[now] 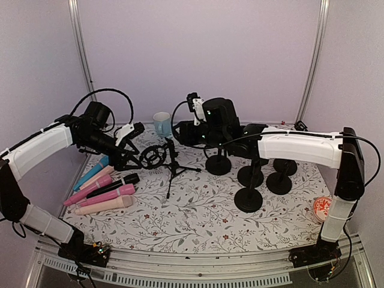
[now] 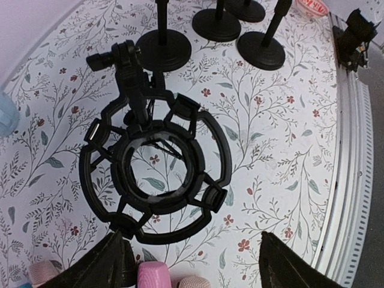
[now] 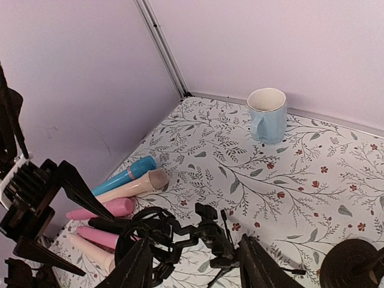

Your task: Remove the microphone from the stand

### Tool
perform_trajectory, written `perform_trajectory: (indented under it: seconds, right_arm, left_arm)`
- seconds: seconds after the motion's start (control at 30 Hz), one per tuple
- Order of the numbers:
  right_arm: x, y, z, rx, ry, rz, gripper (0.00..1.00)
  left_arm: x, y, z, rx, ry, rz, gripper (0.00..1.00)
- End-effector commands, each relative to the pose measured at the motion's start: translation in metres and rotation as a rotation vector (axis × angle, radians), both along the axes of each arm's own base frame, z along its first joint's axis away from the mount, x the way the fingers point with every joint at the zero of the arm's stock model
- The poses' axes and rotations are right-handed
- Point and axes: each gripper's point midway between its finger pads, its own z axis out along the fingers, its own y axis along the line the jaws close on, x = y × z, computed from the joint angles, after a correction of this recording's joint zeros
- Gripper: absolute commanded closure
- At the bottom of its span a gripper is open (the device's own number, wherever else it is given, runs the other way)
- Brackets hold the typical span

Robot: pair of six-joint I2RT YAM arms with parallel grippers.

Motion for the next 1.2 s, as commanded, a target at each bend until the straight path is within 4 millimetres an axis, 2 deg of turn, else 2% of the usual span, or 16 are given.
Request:
perform_trajectory:
  seconds: [0.0, 0.03, 0.1, 0.23, 0.37, 0.53, 0.6, 0.77, 0.8, 0.97, 1.1, 1.17]
  right_arm:
    - [-0.008, -0.019, -0.013, -0.031, 0.047, -0.043, 0.39]
    - [-0.009, -0.025, -0.013, -0.04, 0.038, -0.068, 0.27]
    - [-0.018, -0.035, -0.014, -0.06, 0.025, -0.092, 0.01]
    - [-0.033, -0.067, 0.013, -0.035, -0.026, -0.142, 0.01]
    - [-0.044, -0.115, 0.044, -0.028, -0.077, -0.233, 0.01]
    - [-0.051, -0.191, 0.051, -0.041, -0.09, -0.405, 0.01]
    - [-0.05, -0.224, 0.044, -0.033, -0.079, -0.479, 0.01]
    - [-0.049, -0.304, -0.001, -0.076, -0.059, -0.69, 0.01]
    - [-0.05, -0.314, -0.007, -0.077, -0.054, -0.713, 0.01]
    - [-0.063, -0.348, -0.032, -0.063, -0.038, -0.78, 0.01]
    - [-0.076, -0.361, -0.052, -0.04, -0.003, -0.787, 0.01]
    - [-0.079, -0.364, -0.07, -0.059, 0.019, -0.791, 0.01]
  left_arm:
    - [-0.008, 0.004, -0.004, 0.017, 0.008, 0.026, 0.16]
    - [-0.008, 0.007, -0.005, 0.021, 0.004, 0.045, 0.04]
    - [-0.007, 0.014, -0.004, 0.028, -0.019, 0.086, 0.01]
    - [0.001, 0.038, 0.004, 0.034, -0.102, 0.189, 0.01]
    - [0.012, 0.068, 0.012, 0.04, -0.183, 0.306, 0.01]
    - [0.025, 0.099, 0.011, 0.043, -0.256, 0.454, 0.01]
    - [0.029, 0.108, 0.004, 0.04, -0.269, 0.511, 0.01]
    - [0.035, 0.117, -0.009, 0.004, -0.324, 0.57, 0.01]
    - [0.036, 0.118, -0.012, -0.006, -0.338, 0.574, 0.01]
    - [0.042, 0.12, -0.027, -0.059, -0.377, 0.604, 0.01]
    - [0.048, 0.124, -0.033, -0.096, -0.426, 0.645, 0.01]
    - [0.05, 0.126, -0.038, -0.105, -0.433, 0.657, 0.01]
